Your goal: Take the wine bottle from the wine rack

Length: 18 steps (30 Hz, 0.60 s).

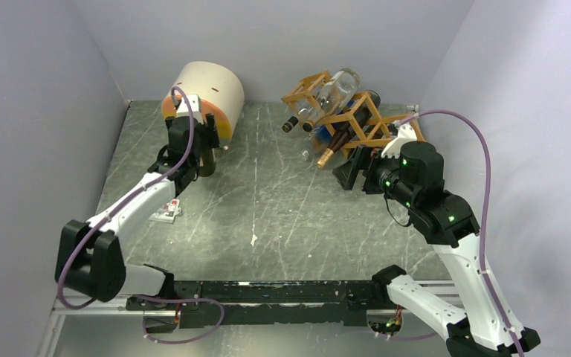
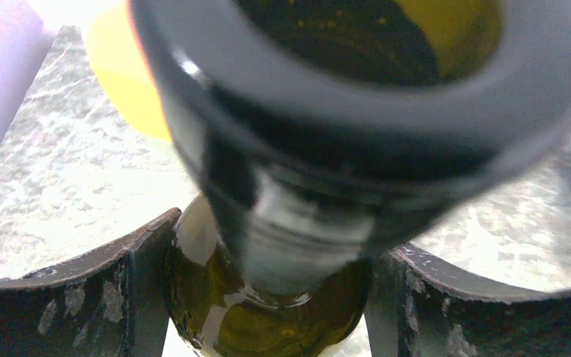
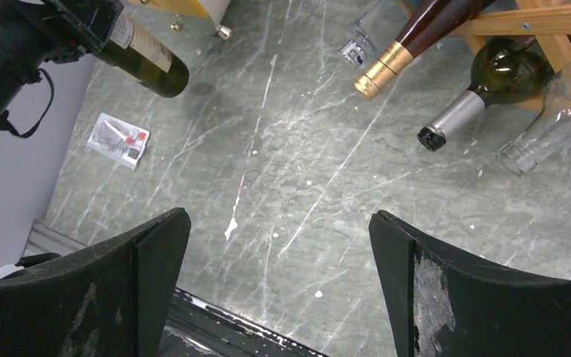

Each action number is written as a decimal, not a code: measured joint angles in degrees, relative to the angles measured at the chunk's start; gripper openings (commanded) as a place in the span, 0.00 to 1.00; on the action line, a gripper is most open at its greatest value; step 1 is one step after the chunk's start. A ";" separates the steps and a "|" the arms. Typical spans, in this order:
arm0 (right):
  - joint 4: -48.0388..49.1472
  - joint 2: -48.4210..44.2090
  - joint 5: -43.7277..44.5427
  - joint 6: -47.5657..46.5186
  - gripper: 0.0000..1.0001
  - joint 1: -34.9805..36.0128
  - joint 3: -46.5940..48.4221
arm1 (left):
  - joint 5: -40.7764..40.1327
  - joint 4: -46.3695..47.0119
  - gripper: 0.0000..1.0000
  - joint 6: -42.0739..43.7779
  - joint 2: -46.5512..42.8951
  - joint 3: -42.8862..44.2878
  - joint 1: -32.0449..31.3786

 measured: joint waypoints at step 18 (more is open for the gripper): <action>1.38 0.22 -0.85 2.14 0.95 0.02 -3.74 | 9.27 11.93 0.30 -0.55 5.86 -7.39 9.31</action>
